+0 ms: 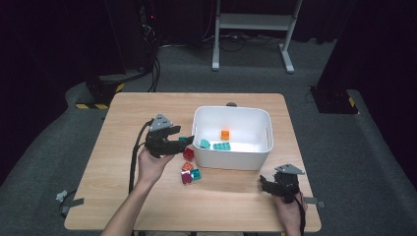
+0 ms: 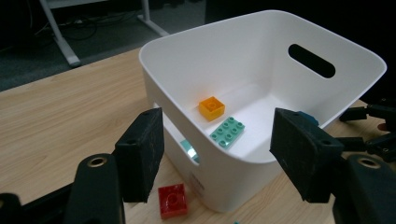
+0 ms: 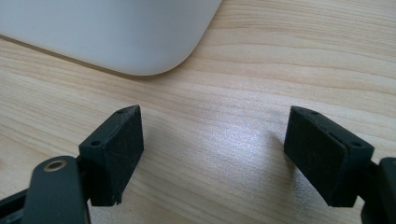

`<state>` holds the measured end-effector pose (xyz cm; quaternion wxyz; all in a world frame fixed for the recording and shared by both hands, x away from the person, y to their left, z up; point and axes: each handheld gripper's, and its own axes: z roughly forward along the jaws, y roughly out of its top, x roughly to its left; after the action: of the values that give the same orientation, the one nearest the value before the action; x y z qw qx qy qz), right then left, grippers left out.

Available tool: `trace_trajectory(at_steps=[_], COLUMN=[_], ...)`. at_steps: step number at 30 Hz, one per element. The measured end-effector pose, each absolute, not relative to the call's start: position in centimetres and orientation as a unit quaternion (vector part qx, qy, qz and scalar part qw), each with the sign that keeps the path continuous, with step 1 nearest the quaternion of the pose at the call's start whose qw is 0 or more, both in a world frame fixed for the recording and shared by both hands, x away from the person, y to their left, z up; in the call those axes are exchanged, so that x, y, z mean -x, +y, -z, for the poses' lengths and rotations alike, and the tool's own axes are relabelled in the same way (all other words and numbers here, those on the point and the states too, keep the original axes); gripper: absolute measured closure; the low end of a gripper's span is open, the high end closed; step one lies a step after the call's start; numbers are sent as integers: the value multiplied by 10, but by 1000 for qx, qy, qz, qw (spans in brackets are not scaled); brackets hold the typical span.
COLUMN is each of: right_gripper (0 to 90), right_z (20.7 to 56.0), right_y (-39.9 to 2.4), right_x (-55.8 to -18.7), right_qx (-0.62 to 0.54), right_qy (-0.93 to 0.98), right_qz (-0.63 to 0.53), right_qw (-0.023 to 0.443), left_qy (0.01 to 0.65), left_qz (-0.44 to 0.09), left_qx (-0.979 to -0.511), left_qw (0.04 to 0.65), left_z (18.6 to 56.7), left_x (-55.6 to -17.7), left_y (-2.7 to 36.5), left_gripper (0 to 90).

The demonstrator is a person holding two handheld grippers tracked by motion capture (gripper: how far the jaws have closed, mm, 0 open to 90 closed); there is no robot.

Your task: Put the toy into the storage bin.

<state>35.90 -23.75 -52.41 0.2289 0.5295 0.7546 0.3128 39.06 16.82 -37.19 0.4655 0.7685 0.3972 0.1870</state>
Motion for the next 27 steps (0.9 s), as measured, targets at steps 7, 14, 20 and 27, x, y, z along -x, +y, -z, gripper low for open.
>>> trace_trajectory(at_steps=[7, 14, 20, 27], right_gripper=[201, 200, 200, 201], right_z=[524, 524, 524, 524], right_y=[-238, -238, -238, -238], right_x=[-359, -359, -359, -359], right_qx=[-529, -529, -529, -529], right_qy=[755, 755, 755, 755], right_qz=[-313, -313, -313, -313], right_qw=[229, 229, 229, 229], left_qy=[409, 429, 439, 448], left_qz=[-196, -180, -167, -168], left_qx=[-764, -763, -766, -771], left_qw=[458, 450, 439, 421], left_z=[382, 404, 428, 447], left_x=[-377, -368, -362, -358], left_y=[182, 188, 186, 181], left_gripper=[352, 352, 353, 353])
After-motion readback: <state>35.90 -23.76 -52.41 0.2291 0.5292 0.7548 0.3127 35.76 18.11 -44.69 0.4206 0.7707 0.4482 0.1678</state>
